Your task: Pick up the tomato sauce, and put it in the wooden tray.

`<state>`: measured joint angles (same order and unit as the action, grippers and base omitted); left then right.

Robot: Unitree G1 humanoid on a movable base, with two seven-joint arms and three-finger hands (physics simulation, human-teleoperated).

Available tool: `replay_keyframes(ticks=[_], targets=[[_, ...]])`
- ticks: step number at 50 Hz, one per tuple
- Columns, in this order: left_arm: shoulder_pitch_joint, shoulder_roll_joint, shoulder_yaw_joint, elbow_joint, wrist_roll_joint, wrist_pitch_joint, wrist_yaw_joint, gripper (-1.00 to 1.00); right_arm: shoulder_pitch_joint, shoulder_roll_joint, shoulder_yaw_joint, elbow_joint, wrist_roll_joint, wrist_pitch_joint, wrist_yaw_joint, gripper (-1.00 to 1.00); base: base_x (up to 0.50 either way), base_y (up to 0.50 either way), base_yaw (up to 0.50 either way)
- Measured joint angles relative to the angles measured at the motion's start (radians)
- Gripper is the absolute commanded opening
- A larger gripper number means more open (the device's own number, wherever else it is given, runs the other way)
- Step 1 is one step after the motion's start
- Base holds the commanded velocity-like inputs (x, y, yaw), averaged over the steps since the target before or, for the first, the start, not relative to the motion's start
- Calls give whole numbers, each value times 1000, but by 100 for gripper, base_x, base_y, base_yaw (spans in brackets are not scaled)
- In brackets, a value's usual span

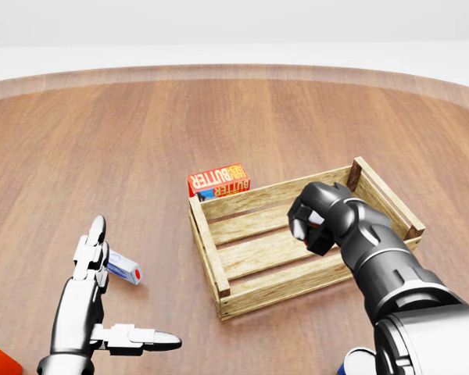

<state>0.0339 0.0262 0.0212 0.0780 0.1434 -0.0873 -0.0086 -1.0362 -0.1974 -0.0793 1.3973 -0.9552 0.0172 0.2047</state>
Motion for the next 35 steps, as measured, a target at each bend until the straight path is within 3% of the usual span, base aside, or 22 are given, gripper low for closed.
replay_keyframes(ticks=[35], targets=[[2, 0, 1, -1, -1, 0, 0, 100, 12, 5, -5, 1, -3, 1, -52, -100, 0, 0, 0]])
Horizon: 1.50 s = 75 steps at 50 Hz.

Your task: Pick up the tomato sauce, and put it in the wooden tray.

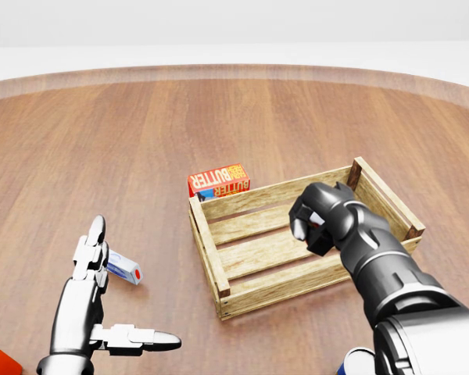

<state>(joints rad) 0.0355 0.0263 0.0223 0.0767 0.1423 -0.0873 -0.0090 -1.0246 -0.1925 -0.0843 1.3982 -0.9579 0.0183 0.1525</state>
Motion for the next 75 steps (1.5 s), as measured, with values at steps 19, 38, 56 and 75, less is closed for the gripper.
replay_keyframes(ticks=[19, 38, 56, 75], targets=[[0, 0, 0, 0, 0, 0, 0, 100, 17, 8, -15, 0, 39, -29, -104, -100, 0, 0, 0], [0, 0, 0, 0, 0, 0, 0, 100, 33, 10, -13, 2, 43, -33, -133, -100, 0, 0, 0], [0, 0, 0, 0, -1, 0, 0, 100, 47, 13, -17, -5, 38, 12, -122, 100, 0, 0, 0], [0, 0, 0, 0, -1, 0, 0, 100, 57, 12, -17, -7, 35, 35, -115, 100, 0, 0, 0]])
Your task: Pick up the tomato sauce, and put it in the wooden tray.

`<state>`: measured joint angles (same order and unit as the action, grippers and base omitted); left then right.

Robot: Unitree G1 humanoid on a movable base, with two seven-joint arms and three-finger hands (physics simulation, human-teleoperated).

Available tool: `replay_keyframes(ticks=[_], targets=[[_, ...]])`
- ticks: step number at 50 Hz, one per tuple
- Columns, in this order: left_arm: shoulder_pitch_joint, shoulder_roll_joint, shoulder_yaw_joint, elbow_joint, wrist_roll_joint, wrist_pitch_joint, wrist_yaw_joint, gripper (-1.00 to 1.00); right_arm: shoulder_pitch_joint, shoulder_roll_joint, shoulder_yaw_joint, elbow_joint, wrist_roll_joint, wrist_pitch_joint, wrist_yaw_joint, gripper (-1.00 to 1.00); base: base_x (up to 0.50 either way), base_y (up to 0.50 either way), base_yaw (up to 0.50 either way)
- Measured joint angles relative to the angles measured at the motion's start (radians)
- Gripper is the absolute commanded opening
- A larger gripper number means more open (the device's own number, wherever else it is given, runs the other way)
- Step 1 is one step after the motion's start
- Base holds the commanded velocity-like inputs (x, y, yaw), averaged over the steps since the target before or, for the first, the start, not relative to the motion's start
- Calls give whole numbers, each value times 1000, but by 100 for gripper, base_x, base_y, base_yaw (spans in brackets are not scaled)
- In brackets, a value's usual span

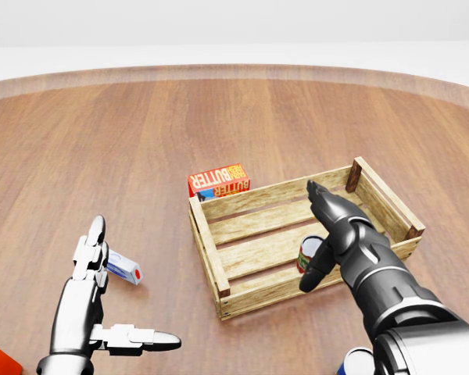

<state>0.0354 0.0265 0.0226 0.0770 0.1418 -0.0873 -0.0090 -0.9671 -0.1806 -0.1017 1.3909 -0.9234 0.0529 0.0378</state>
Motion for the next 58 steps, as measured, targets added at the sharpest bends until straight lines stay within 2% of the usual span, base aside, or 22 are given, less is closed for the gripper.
replay_keyframes(ticks=[15, 36, 43, 49, 58], targets=[[-1, 0, 0, 2, 1, 0, 1, 100, -23, -4, 0, -1, 1, -10, 6, 100, 0, 0, 0], [-1, -1, -4, 5, 5, 0, 5, 100, -151, -26, 22, -7, -30, -67, 56, 100, 0, 0, 0], [1, -2, -5, 3, 5, 0, 5, 100, -172, -33, 15, -9, -18, -108, 27, 100, 0, 0, 0], [1, -2, -5, 3, 6, 0, 5, 100, -191, -33, -44, -16, 109, -140, 40, 100, 0, 0, 0], [-1, -1, -4, 6, 5, 0, 5, 100, -213, -34, -130, -26, 411, -132, 83, 100, 0, 0, 0]])
